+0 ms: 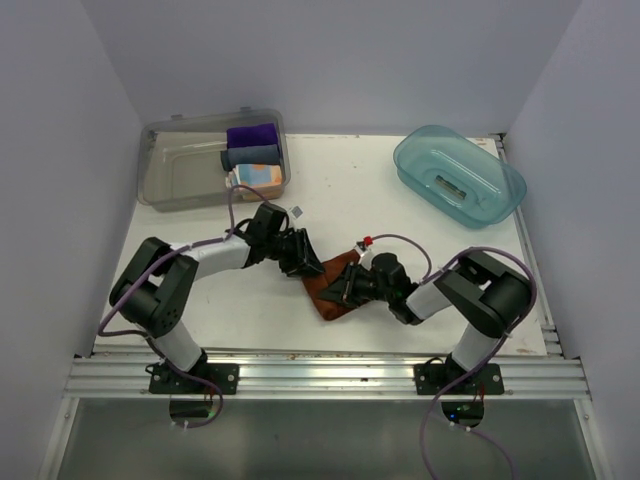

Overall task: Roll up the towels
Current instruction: Roll the towel

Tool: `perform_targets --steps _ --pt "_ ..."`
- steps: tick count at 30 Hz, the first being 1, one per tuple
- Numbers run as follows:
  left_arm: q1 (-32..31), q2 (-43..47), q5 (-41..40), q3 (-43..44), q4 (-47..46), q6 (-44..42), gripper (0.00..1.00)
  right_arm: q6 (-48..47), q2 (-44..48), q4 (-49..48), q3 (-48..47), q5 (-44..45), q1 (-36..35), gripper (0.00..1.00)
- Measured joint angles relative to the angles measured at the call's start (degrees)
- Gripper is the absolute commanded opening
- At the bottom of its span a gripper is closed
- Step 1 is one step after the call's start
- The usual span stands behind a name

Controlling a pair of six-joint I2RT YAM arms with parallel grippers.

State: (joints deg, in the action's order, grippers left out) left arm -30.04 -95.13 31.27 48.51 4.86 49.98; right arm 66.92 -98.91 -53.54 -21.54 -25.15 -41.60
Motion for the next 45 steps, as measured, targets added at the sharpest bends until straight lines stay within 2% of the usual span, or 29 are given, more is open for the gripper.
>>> perform_targets --steps 1,2,4,6,9,10,11,12,13,17,22,28,39,45 --pt "0.0 -0.76 0.04 0.31 -0.17 0.0 0.39 -0.17 0.63 0.81 0.02 0.15 0.04 0.35" --pt "0.0 -1.49 0.07 0.52 -0.33 0.0 0.39 -0.85 1.99 2.43 0.02 0.42 0.04 0.47" --pt "0.0 -2.6 0.09 0.81 -0.74 -0.02 0.38 -2.86 6.71 8.94 -0.09 1.81 0.0 0.59" --pt "0.0 -3.39 0.2 0.94 -1.16 -0.04 0.38 -5.95 12.2 16.96 -1.01 5.25 -0.57 0.65" --pt "0.0 -4.13 0.72 0.98 -1.84 -0.02 0.38 -10.58 21.07 32.02 -4.74 12.46 -2.73 0.65" --pt "0.0 -4.28 0.92 0.98 -2.12 -0.02 0.38 -11.98 23.47 36.39 -6.25 15.39 -3.72 0.64" --pt "0.0 -4.39 1.07 0.98 -2.25 -0.04 0.38 -13.25 25.59 40.72 -7.91 18.16 -4.83 0.59" --pt "0.0 -4.42 1.16 0.98 -2.32 -0.04 0.38 -14.56 27.17 44.76 -9.7 21.44 -6.12 0.51" --pt "0.0 -4.44 1.33 0.98 -2.34 -0.04 0.38 -15.76 28.17 48.96 -11.72 24.92 -7.58 0.33" --pt "0.0 -4.44 1.36 0.98 -2.4 -0.09 0.38 -19.8 28.06 60.13 -19.47 35.6 -14.71 0.08" --pt "0.0 -4.44 1.38 0.98 -2.38 -0.2 0.37 -24.44 21.4 65.99 -27.26 41.7 -22.27 0.05" --pt "0.0 -4.44 1.44 1.01 -2.34 -0.96 0.37 -24.2 14.27 70.97 -27.54 47.15 -22.56 0.03" --pt "-0.04 -5.18 2.21 1.46 -2.36 -1.22 0.36 -20.79 13.55 69.05 -23.74 48.54 -22.62 0.0" --pt "-0.04 -5.18 2.21 1.64 -2.21 -1.31 0.36 -21.11 18.36 71.43 -23.76 49.86 -23.17 0.02"
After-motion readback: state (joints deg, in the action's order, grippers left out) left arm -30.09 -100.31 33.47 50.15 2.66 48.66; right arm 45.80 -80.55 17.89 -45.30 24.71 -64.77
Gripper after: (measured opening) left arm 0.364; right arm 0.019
